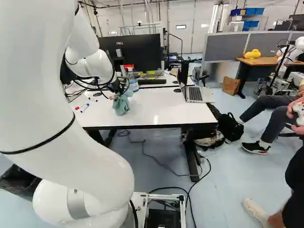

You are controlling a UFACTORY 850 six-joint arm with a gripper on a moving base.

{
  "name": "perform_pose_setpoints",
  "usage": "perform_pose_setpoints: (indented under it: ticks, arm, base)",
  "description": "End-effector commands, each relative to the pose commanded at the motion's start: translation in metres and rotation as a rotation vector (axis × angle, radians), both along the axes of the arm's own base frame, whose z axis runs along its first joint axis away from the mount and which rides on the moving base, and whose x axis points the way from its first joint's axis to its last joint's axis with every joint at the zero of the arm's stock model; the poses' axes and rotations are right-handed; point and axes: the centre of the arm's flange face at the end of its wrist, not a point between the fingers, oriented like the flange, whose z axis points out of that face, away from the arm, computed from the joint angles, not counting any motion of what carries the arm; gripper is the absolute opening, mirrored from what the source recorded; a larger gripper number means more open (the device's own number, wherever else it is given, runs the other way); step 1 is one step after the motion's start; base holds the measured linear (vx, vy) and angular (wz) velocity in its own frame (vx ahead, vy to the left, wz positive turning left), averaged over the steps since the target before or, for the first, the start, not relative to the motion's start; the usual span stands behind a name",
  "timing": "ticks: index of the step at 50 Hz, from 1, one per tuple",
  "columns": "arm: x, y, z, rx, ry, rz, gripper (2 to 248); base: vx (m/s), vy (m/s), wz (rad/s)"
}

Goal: Clean the table with the green towel

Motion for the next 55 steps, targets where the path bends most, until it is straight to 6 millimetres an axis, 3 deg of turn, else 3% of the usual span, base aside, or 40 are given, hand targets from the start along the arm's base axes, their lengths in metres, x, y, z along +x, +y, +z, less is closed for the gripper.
perform_pose_setpoints:
  ticks: [33, 55]
  arm:
    - [-0.033, -0.052, 0.003, 0.014, -0.080, -0.101, 30]
    - [-0.032, -0.052, 0.003, 0.014, -0.080, -0.101, 30]
  base:
    - [0.000, 0.000, 0.000]
    - [0.000, 0.000, 0.000]
